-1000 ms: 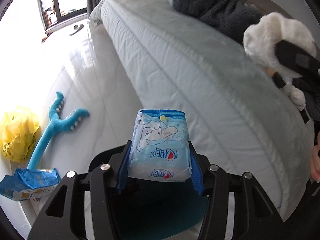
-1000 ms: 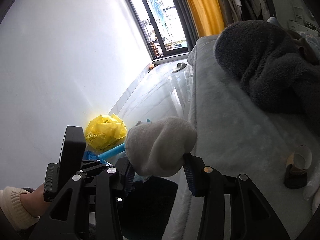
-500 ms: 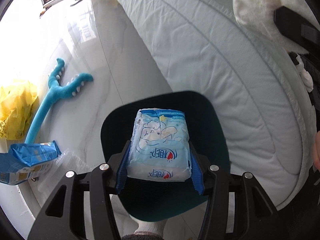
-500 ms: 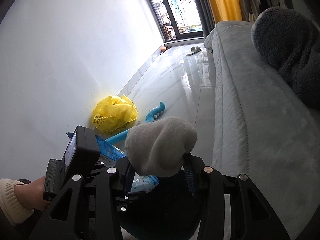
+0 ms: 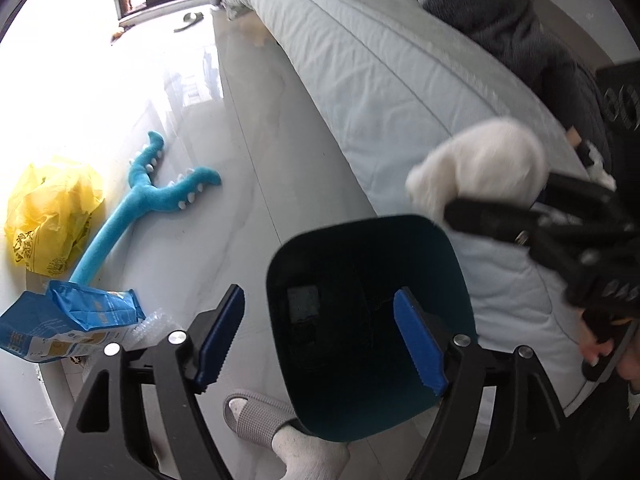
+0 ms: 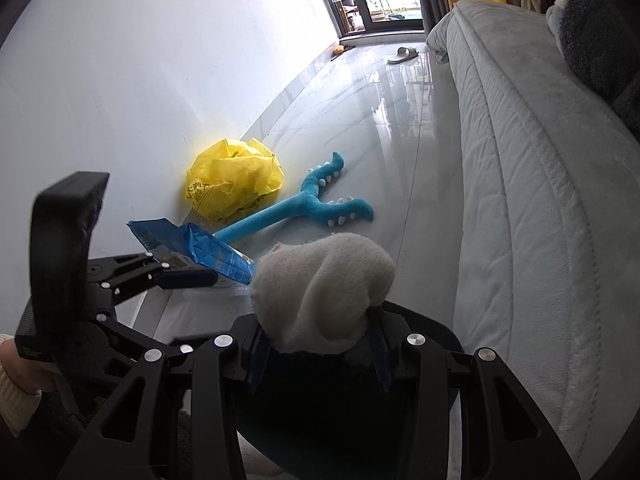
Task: Collect trash
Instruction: 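Lower the white sock into the bin and open the right tool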
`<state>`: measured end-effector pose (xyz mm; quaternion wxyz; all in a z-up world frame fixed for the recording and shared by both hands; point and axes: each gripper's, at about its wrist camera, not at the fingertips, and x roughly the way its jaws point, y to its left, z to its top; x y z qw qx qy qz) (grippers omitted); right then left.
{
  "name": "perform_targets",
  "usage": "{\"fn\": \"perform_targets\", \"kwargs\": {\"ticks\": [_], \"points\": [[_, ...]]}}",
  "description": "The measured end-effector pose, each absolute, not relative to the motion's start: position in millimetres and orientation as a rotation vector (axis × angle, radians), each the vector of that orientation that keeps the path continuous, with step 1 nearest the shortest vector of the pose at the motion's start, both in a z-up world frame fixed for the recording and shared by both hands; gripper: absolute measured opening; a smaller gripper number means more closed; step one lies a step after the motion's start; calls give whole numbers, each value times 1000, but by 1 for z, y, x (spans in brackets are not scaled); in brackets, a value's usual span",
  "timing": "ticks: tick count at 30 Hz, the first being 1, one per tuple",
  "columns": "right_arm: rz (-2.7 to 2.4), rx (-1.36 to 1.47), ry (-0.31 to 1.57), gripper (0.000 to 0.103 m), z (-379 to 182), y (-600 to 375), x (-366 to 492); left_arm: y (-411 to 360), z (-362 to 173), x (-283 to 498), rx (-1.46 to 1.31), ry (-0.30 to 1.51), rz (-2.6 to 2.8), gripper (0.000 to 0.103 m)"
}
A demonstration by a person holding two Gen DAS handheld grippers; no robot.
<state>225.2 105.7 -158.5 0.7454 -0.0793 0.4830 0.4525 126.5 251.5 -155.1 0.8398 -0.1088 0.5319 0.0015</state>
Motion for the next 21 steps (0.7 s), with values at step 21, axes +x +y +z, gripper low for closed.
{"fn": "perform_targets", "kwargs": {"ticks": [21], "points": [[972,-369,1264,44,-226,135,205,258,-65,108,-194,728,28,81]]}}
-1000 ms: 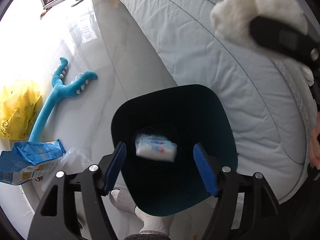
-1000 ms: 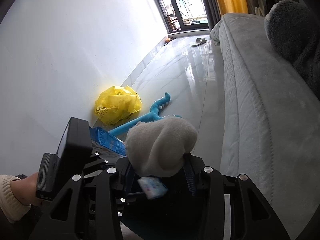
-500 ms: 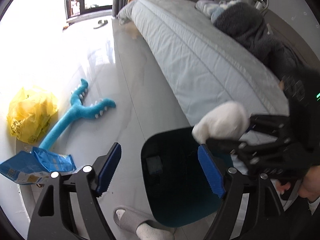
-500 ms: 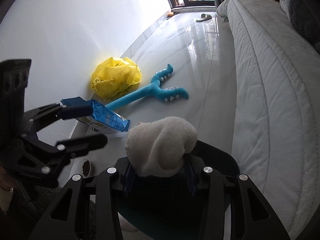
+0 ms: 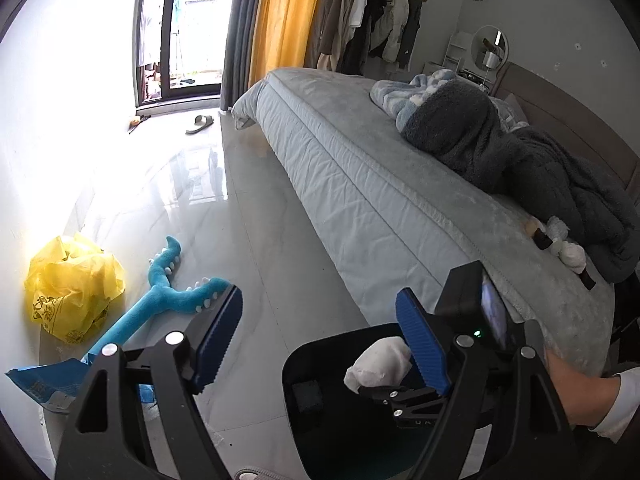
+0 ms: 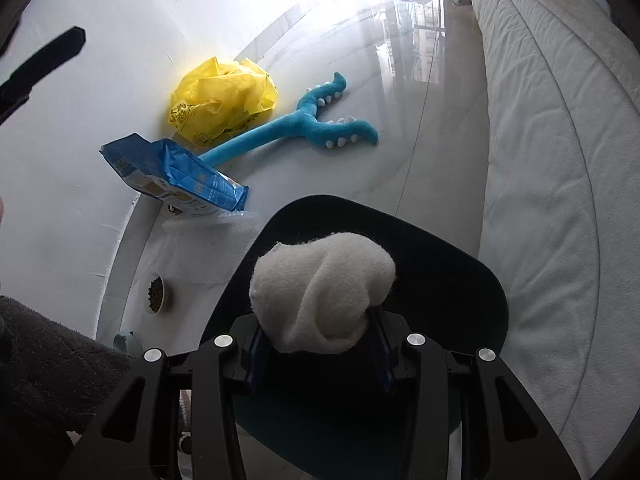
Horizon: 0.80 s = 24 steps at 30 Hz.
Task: Collect trash
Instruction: 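Lower the white sock into the bin and open the right tool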
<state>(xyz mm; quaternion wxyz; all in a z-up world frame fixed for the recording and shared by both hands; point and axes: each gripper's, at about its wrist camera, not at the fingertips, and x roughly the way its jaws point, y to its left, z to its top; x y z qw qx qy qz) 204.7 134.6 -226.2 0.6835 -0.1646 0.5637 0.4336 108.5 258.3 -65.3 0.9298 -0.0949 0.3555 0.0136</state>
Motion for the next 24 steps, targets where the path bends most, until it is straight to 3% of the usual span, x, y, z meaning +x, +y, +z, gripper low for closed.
{"fn": "perform_targets", "kwargs": {"ticks": [10,24], "points": [[945,-427,1316,46,-234,136,203,247,-38,109,-157,659,68,81],[961,-452,1322,70,-216,116,195,225,-16,120,-155,590,36,93]]}}
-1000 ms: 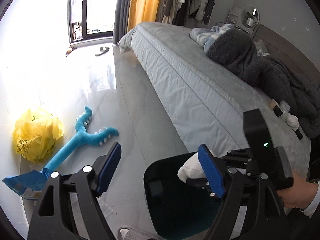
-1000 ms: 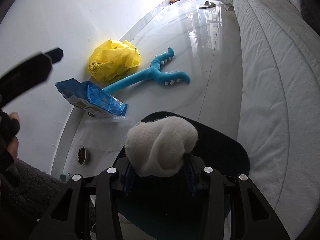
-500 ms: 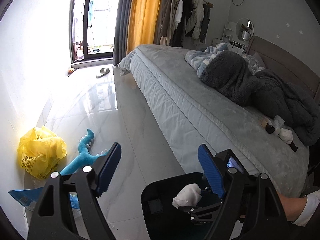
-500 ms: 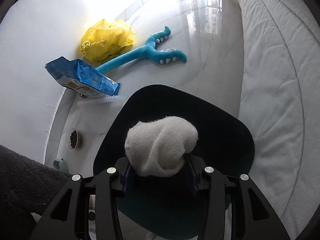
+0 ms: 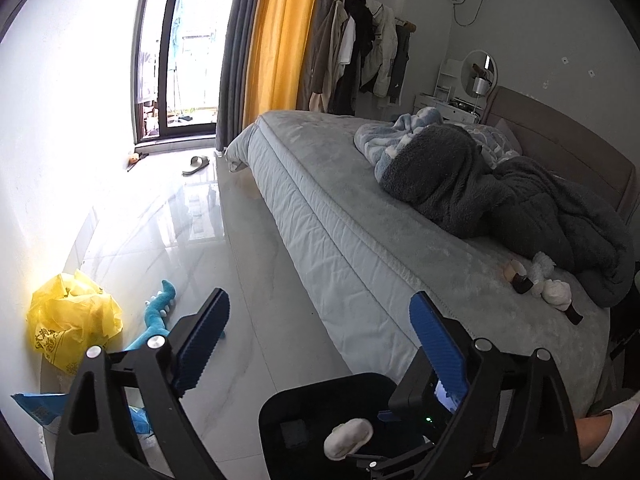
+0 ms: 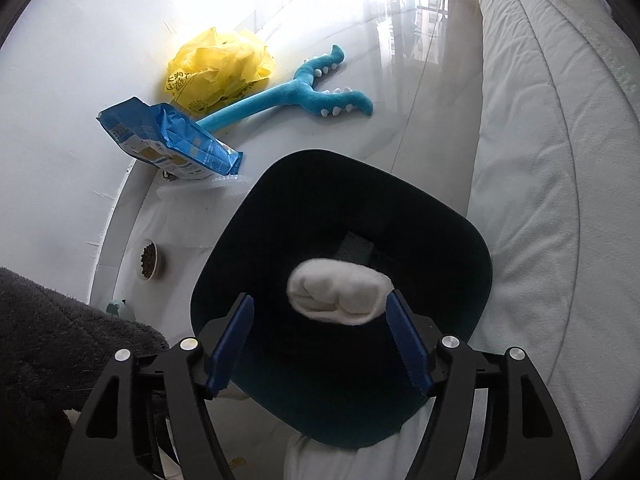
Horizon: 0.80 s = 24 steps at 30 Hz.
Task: Collect trash
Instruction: 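Lower the white sock into the bin and open the right tool, then move both tools back toward the tape roll and items on the bed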
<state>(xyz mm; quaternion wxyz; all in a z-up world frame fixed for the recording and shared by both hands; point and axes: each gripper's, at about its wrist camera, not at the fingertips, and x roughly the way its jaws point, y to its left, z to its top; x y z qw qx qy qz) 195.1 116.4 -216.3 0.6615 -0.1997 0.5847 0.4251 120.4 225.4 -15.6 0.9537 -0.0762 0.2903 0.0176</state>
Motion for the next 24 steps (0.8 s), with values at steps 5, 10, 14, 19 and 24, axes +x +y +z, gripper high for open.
{"fn": "perform_targets", "kwargs": {"ticks": [5,10,14,19,24], "points": [[987,-419,1284,72,-198,102,195,213,-7,127,-150,556,35,94],[1018,-387,1210,72,-174,88,194,201,-4,135,-149,554,41,95],[1039,-353,1143,72,-153,74,195,192,-5,145,-164,571,32,95],[1047,-293,1059,73,-128,48,201,172,-9,156,-130,589,26,96],[1018,-274,995,73,-113,21,208,157,-7,164,-142,582,8,96]]}}
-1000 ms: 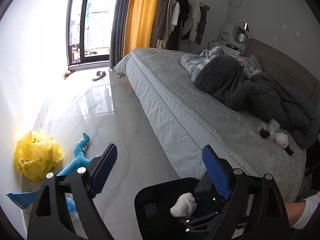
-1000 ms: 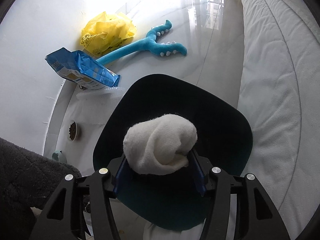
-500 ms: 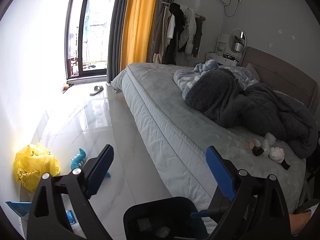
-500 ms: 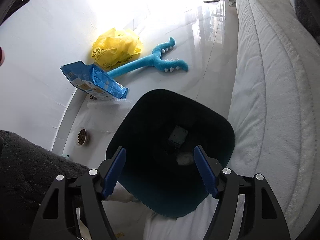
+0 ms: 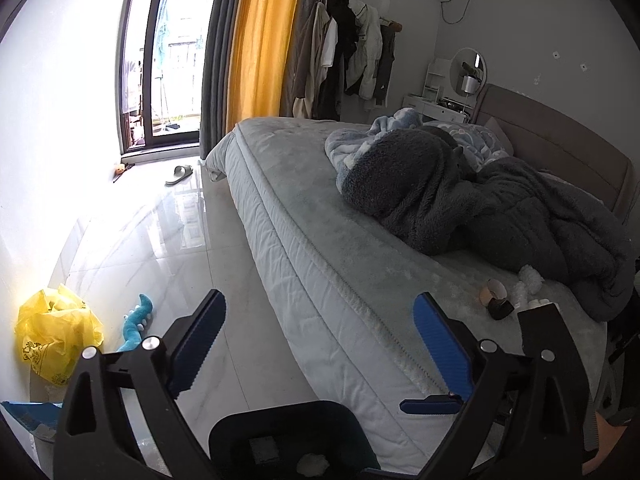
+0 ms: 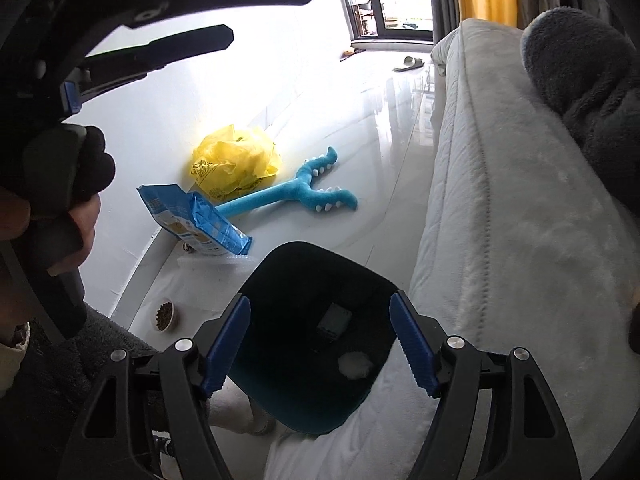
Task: Collect trash
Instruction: 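Move both tools back toward the tape roll and items on the bed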
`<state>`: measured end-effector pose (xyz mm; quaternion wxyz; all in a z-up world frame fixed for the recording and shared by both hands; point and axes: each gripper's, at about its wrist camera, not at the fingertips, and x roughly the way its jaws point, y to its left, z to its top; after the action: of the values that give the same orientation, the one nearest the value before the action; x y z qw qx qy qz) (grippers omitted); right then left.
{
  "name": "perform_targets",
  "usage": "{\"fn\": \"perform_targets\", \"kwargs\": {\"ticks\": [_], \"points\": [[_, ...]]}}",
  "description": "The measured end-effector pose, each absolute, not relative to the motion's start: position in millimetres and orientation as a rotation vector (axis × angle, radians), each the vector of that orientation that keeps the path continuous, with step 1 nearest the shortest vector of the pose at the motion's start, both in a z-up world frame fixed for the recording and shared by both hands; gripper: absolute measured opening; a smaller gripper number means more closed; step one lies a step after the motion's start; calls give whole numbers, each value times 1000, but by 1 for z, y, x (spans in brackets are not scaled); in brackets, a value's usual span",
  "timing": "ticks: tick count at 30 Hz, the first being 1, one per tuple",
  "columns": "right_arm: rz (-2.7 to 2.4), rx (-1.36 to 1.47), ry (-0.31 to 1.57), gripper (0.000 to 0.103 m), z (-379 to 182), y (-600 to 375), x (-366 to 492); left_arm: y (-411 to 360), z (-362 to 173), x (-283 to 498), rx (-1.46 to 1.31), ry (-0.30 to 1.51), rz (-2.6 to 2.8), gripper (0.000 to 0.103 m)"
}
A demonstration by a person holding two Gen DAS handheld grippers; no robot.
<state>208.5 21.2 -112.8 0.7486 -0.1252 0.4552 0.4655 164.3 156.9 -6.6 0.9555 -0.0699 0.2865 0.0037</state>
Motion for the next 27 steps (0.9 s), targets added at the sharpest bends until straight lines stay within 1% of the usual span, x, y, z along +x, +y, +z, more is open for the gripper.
{"fn": "perform_targets", "kwargs": {"ticks": [13,27], "points": [[871,-238,937,74,-100,-61,235,102,2,190,-153,560,-102,96],[716,-190,825,74,-86,-152,245,30,-10,218,-146,587,-209,96]]}}
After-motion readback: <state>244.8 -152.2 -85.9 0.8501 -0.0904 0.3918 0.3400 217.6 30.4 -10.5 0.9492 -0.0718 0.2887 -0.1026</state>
